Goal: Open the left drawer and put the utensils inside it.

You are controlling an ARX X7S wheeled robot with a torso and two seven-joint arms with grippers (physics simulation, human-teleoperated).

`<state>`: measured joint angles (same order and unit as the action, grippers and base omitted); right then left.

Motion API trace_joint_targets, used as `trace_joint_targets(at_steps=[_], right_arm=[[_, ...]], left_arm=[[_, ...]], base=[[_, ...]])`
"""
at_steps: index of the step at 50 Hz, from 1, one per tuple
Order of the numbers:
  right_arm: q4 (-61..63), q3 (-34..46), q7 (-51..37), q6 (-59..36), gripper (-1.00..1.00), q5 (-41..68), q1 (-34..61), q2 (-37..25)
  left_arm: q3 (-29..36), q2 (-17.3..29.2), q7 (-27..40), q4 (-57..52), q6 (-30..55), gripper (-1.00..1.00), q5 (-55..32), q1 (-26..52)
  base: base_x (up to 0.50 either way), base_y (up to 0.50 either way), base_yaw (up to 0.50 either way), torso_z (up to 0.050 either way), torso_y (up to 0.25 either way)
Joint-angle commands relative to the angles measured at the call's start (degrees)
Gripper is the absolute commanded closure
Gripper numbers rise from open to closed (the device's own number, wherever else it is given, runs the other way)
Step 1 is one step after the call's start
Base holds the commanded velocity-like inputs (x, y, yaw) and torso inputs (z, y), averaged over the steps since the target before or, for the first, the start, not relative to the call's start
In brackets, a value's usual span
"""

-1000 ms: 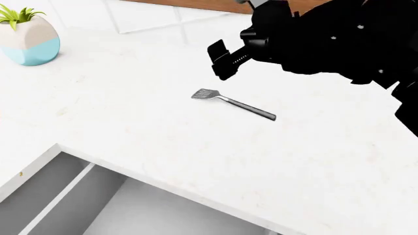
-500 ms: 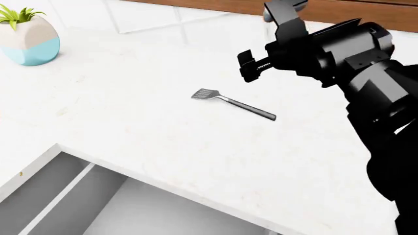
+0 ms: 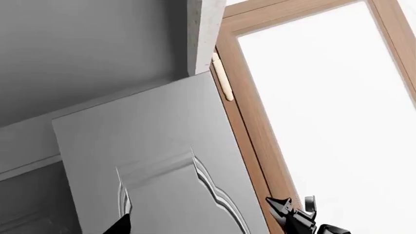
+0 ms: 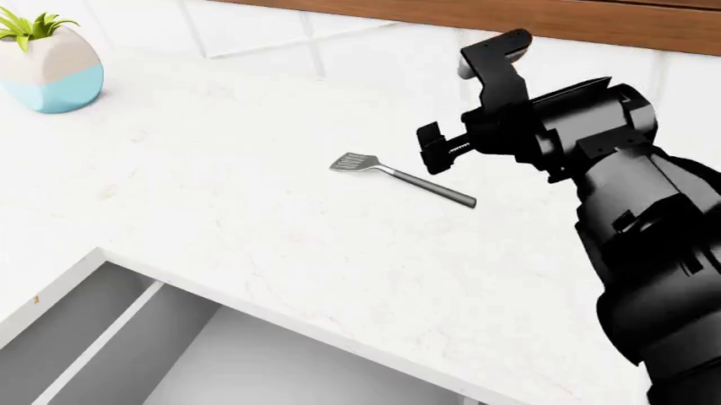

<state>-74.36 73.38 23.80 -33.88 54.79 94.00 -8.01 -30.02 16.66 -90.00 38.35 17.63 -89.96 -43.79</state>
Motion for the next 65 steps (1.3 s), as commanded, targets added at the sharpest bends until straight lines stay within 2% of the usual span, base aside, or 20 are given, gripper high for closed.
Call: trace_joint_targets(at_steps=[1, 18, 32, 50, 65], right_arm=[[-0.6, -7.7, 3.6, -0.7, -1.00, -8.9, -2.3, 0.5], [-0.6, -25.1, 7.9, -1.3, -1.00, -28.5, -7.2, 0.9], [-0.6, -36.2, 11.6, -2.3, -1.00, -43.3, -9.6, 1.8], [-0.6, -42.4, 14.6, -2.4, -1.00, -52.0, -11.7, 1.9], [-0.6, -46.3, 11.9, 0.4, -1.00, -53.0, -7.5, 1.5]], left_arm=[[0.2, 0.1, 0.0, 0.2, -0.1, -1.00, 0.0, 0.1], [1.0, 0.3, 0.0, 0.7, -0.5, -1.00, 0.0, 0.5], [1.9, 0.5, 0.0, 1.6, -1.0, -1.00, 0.0, 1.1], [2.2, 0.6, 0.0, 2.1, -1.1, -1.00, 0.0, 1.4], [3.0, 1.1, 0.0, 3.2, -1.2, -1.00, 0.0, 1.8]], base=[[0.00, 0.00, 0.00, 0.000, 0.000], [0.00, 0.00, 0.00, 0.000, 0.000], [0.00, 0.00, 0.00, 0.000, 0.000], [0.00, 0.00, 0.00, 0.000, 0.000], [0.00, 0.00, 0.00, 0.000, 0.000]])
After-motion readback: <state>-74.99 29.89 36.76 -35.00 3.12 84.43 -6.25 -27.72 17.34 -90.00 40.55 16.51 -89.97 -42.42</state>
